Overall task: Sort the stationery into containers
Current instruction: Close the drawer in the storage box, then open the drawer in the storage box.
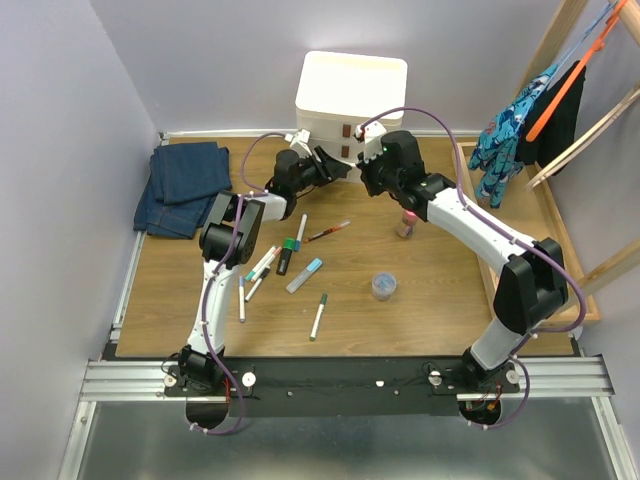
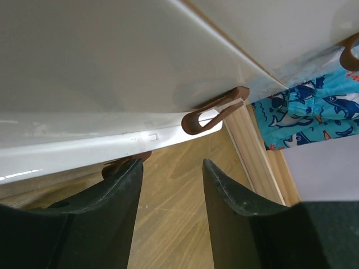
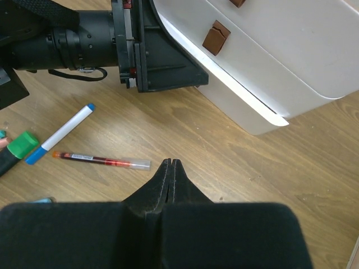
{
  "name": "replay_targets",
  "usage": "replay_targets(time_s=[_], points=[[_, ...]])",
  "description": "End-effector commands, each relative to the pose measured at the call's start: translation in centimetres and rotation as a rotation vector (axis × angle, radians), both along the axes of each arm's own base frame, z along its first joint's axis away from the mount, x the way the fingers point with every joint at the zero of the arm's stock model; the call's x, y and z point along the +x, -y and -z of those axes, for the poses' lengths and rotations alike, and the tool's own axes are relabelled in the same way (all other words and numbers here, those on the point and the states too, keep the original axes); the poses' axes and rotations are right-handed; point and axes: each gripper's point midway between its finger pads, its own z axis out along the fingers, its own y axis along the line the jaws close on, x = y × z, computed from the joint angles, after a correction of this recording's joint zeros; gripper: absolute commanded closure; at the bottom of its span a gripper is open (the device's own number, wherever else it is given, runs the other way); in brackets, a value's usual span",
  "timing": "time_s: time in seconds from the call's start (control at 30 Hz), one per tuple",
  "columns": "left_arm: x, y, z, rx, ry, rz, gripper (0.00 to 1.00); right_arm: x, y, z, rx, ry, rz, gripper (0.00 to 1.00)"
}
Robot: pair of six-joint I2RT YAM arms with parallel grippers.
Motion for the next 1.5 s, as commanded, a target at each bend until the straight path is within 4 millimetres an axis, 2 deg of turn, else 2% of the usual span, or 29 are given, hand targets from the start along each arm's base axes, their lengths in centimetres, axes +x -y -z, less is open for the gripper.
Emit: replay_targets(time_s=[0.0, 0.13, 0.23, 0.3, 0.33, 0.37, 0.43, 0.47, 0.63, 0.67, 0.73, 0.8, 0.87, 0.93, 0.97, 1.03, 1.07, 1.1, 1.13, 1.2, 1.27, 1.33, 1.37, 1.4, 1.47], points=[[1.6, -1.4, 3.9, 0.072, -0.071, -0.095, 0.42, 1.2, 0.0, 0.2, 0.013, 0.007, 0.033, 0.99], [1.3, -1.4, 3.7, 0.074, -0.064, -0.086, 0.41, 1.6, -0.3, 0.3, 0.024, 0.001, 0.043, 0.99], [0.0, -1.5, 2.8, 0.04, -0.063, -0.032, 0.41, 2.1, -0.7, 0.3, 0.053, -0.015, 0.066, 0.99], [-2.1, -1.9, 1.5, -0.007, -0.074, 0.006, 0.41, 2.3, -0.8, 0.2, 0.074, -0.028, 0.09, 0.99], [-2.6, -2.5, 1.1, -0.015, -0.076, 0.007, 0.4, 2.5, -1.1, 0.6, 0.097, -0.047, 0.106, 0.88], [-4.0, -3.0, 0.3, -0.02, -0.082, 0.013, 0.39, 2.7, -1.3, 0.7, 0.119, -0.058, 0.123, 0.81], [-5.6, -3.6, -0.5, -0.027, -0.087, 0.037, 0.38, 3.4, -1.7, 1.3, 0.153, -0.084, 0.159, 0.56], [-6.9, -3.9, -1.5, -0.031, -0.077, 0.049, 0.35, 3.7, -1.9, 1.6, 0.165, -0.094, 0.176, 0.53], [-11.3, -4.0, -3.3, -0.013, -0.101, 0.156, 0.33, 6.5, -1.4, 3.3, 0.231, -0.127, 0.392, 0.54], [-12.3, -4.0, -3.6, 0.018, -0.108, 0.176, 0.34, 7.2, -1.9, 3.5, 0.23, -0.127, 0.421, 0.54], [-13.5, -3.9, -3.8, 0.075, -0.098, 0.201, 0.33, 8.4, -1.3, 3.7, 0.226, -0.102, 0.518, 0.55], [-15.2, -3.9, -4.2, 0.179, -0.047, 0.212, 0.31, 9.5, -1.3, 3.5, 0.216, -0.061, 0.584, 0.6], [-16.3, -4.4, -5.3, 0.246, 0.0, 0.19, 0.3, 9.7, -1.9, 3.6, 0.222, -0.049, 0.609, 0.65], [-17.6, -4.7, -4.9, 0.299, 0.026, 0.188, 0.29, 9.8, -2.3, 4.3, 0.215, -0.045, 0.636, 0.66], [-18.0, -5.1, -6.0, 0.301, 0.042, 0.177, 0.29, 9.5, -2.8, 4.7, 0.212, -0.051, 0.636, 0.66], [-18.1, -6.6, -5.8, 0.306, 0.033, 0.141, 0.29, 9.2, -3.3, 5.7, 0.208, -0.064, 0.64, 0.67], [-18.1, -7.2, -6.6, 0.3, 0.046, 0.123, 0.29, 9.0, -3.7, 6.0, 0.207, -0.062, 0.636, 0.67], [-18.3, -8.0, -6.3, 0.298, 0.032, 0.111, 0.29, 8.9, -3.8, 6.3, 0.196, -0.057, 0.641, 0.67], [-17.8, -9.4, -6.4, 0.293, 0.023, 0.076, 0.29, 8.9, -4.0, 6.5, 0.195, -0.054, 0.644, 0.67], [-17.7, -11.0, -6.5, 0.295, 0.026, 0.046, 0.29, 9.0, -4.1, 7.2, 0.181, -0.05, 0.649, 0.66], [-17.3, -13.0, -6.9, 0.308, 0.046, 0.008, 0.3, 9.4, -4.5, 7.2, 0.184, -0.036, 0.651, 0.66], [-17.4, -14.6, -6.4, 0.297, 0.025, -0.022, 0.29, 9.9, -4.3, 7.1, 0.171, -0.015, 0.658, 0.64], [-16.8, -16.4, -6.8, 0.275, 0.019, -0.073, 0.29, 10.1, -4.4, 6.8, 0.175, -0.002, 0.661, 0.62], [-16.9, -17.2, -6.3, 0.261, -0.001, -0.089, 0.29, 10.4, -4.3, 6.8, 0.169, 0.01, 0.667, 0.61], [-16.6, -18.9, -6.7, 0.24, 0.006, -0.123, 0.3, 10.9, -4.3, 6.4, 0.167, 0.036, 0.666, 0.56]])
